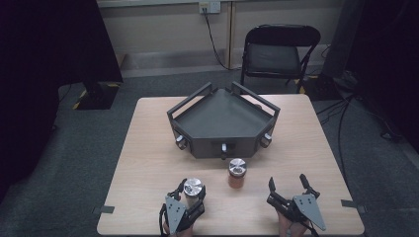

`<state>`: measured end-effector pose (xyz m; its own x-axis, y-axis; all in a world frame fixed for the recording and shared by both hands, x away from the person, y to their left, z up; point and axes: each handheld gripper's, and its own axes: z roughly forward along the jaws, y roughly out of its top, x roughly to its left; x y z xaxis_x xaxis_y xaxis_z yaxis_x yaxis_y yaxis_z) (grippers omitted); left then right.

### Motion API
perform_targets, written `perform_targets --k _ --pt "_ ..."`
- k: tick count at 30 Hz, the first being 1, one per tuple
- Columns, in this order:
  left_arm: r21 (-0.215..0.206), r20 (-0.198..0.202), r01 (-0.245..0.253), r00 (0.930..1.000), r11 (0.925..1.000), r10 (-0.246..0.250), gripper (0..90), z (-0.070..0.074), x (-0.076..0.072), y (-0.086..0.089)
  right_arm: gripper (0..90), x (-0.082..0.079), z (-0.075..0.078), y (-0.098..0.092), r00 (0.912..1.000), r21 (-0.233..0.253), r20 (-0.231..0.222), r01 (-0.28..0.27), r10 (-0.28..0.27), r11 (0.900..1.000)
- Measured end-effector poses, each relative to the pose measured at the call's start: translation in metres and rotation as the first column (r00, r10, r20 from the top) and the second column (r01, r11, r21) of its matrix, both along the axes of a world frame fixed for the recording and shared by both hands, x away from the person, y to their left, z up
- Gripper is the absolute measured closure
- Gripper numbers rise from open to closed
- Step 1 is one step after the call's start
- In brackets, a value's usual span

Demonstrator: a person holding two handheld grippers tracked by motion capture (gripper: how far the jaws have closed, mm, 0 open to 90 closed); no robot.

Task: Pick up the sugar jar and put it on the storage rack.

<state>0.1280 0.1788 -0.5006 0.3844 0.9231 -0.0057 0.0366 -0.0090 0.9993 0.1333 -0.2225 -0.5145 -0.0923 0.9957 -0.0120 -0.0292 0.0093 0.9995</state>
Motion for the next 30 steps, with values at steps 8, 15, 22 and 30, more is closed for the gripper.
perform_targets --k 8,15,22,30 --pt "-0.006 -0.003 -0.006 1.0 1.0 0.006 35.6 0.001 0.0 -0.001 1.9 0.0 0.0 0.0 1.0 0.0 0.0 -0.001 0.001 1.0" --pt "-0.018 0.015 0.016 0.9998 0.9997 -0.015 35.6 0.001 0.003 0.005 1.9 0.0 0.0 0.0 1.0 0.0 0.0 -0.001 0.001 1.0" --pt "-0.017 0.013 0.035 0.9993 0.9993 -0.035 35.6 0.004 0.005 0.009 1.8 0.0 0.0 0.0 1.0 0.0 0.0 -0.001 0.001 1.0" --pt "-0.016 0.007 0.057 0.9983 0.9982 -0.057 35.5 0.008 0.007 0.014 1.9 0.0 0.0 0.0 1.0 0.0 0.0 -0.001 0.001 1.0"
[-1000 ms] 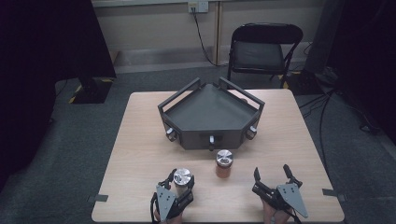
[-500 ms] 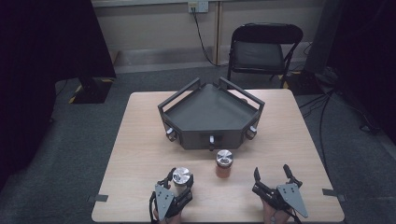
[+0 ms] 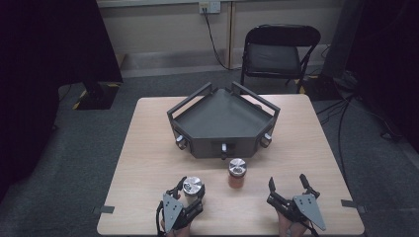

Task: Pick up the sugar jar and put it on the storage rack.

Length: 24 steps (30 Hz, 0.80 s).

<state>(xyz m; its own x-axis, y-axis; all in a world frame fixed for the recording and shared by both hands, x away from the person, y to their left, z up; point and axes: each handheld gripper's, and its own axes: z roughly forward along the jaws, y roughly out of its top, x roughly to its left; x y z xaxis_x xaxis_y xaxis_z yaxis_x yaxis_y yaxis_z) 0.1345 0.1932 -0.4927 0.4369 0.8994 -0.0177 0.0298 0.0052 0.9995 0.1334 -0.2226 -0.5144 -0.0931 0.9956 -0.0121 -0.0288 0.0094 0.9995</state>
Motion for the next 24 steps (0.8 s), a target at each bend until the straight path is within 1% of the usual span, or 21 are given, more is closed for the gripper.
perform_targets --k 4,6,8,11,13,16,24 --pt "-0.001 0.003 0.007 1.0 1.0 -0.007 35.6 0.004 0.0 0.001 1.9 0.0 0.0 0.0 1.0 0.0 0.0 0.0 0.0 1.0" --pt "-0.003 0.011 0.007 0.9999 1.0 -0.007 35.5 0.006 0.0 0.001 1.9 0.0 0.0 0.0 1.0 0.0 0.0 -0.001 0.001 1.0" --pt "-0.01 0.017 0.018 0.9997 0.9998 -0.018 35.6 0.008 0.001 0.002 1.9 0.0 0.0 0.0 1.0 0.0 0.0 -0.001 0.001 1.0" --pt "-0.005 0.024 0.03 0.9993 0.9995 -0.03 35.6 0.013 0.004 0.003 1.9 0.0 0.0 0.0 1.0 0.0 0.0 -0.001 0.001 1.0" --pt "-0.013 0.028 0.048 0.9985 0.9988 -0.047 35.6 0.015 0.006 0.006 1.9 0.0 0.0 0.0 1.0 0.0 0.0 -0.001 0.001 1.0" --pt "-0.031 0.036 0.056 0.9979 0.998 -0.055 35.6 0.019 0.01 0.005 1.9 0.0 0.0 0.0 1.0 0.0 0.0 -0.001 0.001 1.0" --pt "-0.013 0.055 0.09 0.9945 0.9958 -0.089 35.5 0.034 0.02 0.004 1.9 0.0 0.0 0.0 1.0 0.0 0.0 -0.001 0.001 1.0"
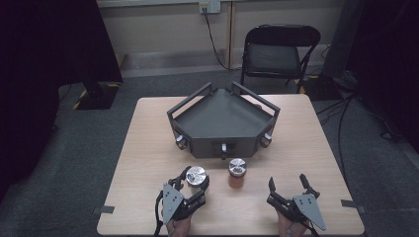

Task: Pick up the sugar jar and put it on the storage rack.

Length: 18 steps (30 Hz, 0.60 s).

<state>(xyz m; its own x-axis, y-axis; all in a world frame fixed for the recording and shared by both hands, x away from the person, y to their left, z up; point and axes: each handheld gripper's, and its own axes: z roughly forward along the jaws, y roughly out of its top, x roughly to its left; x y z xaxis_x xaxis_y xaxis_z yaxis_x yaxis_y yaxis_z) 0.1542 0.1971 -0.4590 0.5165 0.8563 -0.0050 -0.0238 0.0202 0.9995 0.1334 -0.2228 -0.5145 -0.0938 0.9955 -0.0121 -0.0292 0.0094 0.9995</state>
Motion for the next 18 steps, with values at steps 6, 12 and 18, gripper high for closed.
perform_targets --k 6,12,18 --pt "-0.005 -0.009 0.034 0.9994 0.9994 -0.034 35.6 0.008 0.008 0.003 1.9 0.0 0.0 0.0 1.0 0.0 0.0 -0.001 0.001 1.0" --pt "-0.002 -0.012 0.032 0.9994 0.9995 -0.032 35.6 0.017 0.014 0.0 1.9 0.0 0.0 -0.001 1.0 0.0 0.0 -0.003 0.003 1.0" --pt "-0.004 -0.004 -0.001 1.0 1.0 0.001 35.6 0.031 0.021 -0.009 1.8 0.0 0.0 -0.001 1.0 0.0 0.0 -0.006 0.006 1.0"
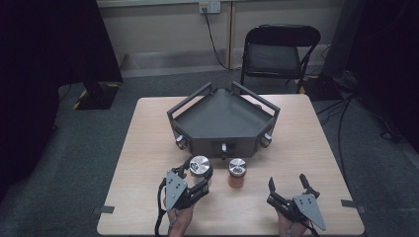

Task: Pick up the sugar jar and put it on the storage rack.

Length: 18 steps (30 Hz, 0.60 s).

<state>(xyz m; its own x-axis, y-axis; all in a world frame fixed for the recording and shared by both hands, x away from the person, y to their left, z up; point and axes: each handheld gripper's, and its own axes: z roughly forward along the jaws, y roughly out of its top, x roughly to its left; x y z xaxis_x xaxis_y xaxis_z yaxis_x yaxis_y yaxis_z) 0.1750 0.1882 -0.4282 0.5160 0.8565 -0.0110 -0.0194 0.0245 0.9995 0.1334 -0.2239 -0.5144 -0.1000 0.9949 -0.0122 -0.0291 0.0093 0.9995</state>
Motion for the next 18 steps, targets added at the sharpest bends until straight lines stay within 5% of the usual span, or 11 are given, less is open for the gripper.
perform_targets --k 18 --pt "-0.042 0.001 -0.064 0.998 0.9971 0.064 35.5 0.043 0.038 -0.017 1.9 0.0 0.0 0.0 1.0 0.0 0.0 -0.002 0.002 1.0"
